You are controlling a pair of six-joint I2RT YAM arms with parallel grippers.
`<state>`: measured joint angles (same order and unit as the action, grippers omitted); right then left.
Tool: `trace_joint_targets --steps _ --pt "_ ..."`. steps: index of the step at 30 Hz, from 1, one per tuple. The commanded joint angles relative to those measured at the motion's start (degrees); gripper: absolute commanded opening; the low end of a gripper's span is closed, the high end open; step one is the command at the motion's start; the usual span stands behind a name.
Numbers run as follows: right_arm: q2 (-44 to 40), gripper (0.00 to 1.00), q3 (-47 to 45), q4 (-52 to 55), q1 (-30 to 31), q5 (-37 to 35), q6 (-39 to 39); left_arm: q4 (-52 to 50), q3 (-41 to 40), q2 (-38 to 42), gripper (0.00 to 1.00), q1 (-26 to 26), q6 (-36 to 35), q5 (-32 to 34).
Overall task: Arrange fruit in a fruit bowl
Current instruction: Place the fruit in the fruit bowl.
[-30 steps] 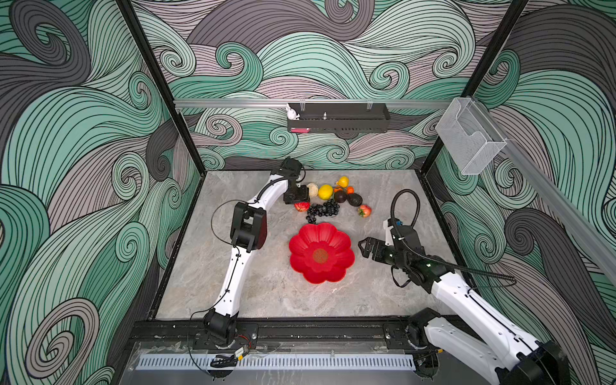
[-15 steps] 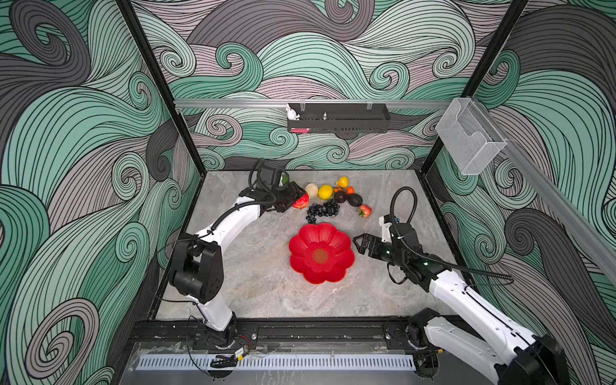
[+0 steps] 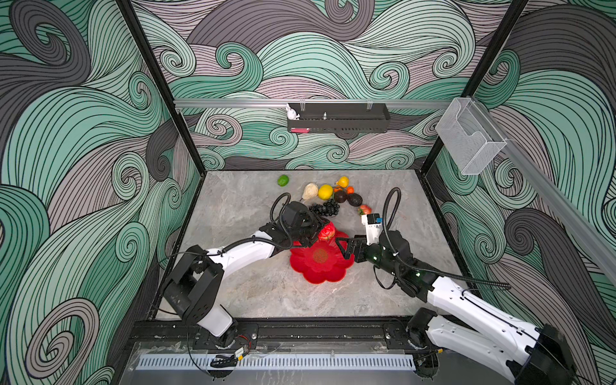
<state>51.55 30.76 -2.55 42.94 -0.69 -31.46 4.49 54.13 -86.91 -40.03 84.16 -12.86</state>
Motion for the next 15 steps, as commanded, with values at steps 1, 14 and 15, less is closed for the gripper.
trace_joint_targets --steps 1,14,15 --pt "-1.5 0.95 -3.0 -6.9 2.9 -6.3 3.4 3.4 -1.4 2.9 0.67 -2.1 4.3 5.0" --pt "0.5 0.90 -8.4 -19.0 9.7 -16.1 6.0 3.1 -3.4 7.7 0.67 -8.4 7.0 9.6" --pt "1.0 0.89 -8.3 -19.4 9.9 -16.3 6.2 3.1 -3.4 7.7 0.67 -8.9 7.4 9.7"
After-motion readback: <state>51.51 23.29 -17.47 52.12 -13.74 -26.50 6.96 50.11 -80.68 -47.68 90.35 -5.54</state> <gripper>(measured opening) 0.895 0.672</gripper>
